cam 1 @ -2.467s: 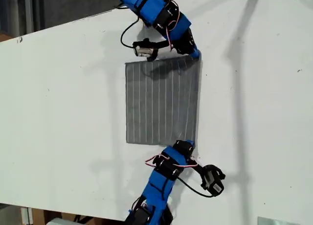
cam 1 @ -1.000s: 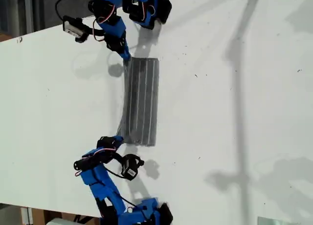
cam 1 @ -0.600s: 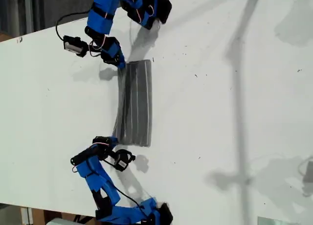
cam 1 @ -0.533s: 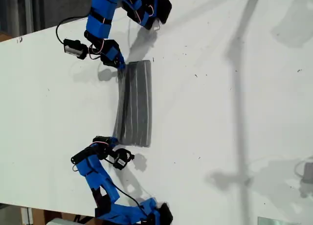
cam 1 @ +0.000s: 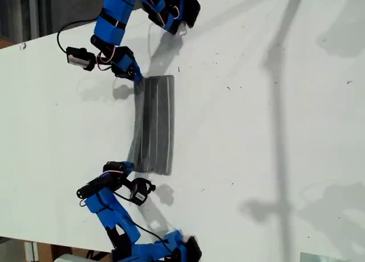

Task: Grasp corners of a square towel and fold twice.

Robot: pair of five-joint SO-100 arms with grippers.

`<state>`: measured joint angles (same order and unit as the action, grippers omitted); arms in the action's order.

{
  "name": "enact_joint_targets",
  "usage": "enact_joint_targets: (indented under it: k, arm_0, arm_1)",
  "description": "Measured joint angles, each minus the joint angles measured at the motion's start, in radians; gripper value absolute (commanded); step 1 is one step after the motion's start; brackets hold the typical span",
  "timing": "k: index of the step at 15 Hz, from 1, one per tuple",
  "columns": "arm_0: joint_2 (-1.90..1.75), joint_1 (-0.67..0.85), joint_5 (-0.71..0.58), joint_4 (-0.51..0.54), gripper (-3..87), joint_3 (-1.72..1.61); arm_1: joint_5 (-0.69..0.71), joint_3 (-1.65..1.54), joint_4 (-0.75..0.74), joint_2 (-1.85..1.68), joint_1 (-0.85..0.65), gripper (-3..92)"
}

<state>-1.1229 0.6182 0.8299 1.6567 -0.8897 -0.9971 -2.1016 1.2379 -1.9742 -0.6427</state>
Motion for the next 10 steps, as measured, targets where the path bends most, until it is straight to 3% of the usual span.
enact_joint_targets:
  k: [6,9,10]
  arm_0:
    - [-0.038,-0.252,0.126,0.009,0.0,-0.084]
    - [-0.037,-0.316,0.164,0.0,0.0,-0.13]
    - [-0.037,-0.316,0.176,-0.008,3.7,-0.158]
  arm_1:
    - [-0.147,-0.155,0.014,-0.169,0.233,-0.1]
    - [-0.216,-0.264,0.009,-0.291,0.307,-0.1]
    - [-0.225,-0.298,0.008,-0.327,0.318,3.9]
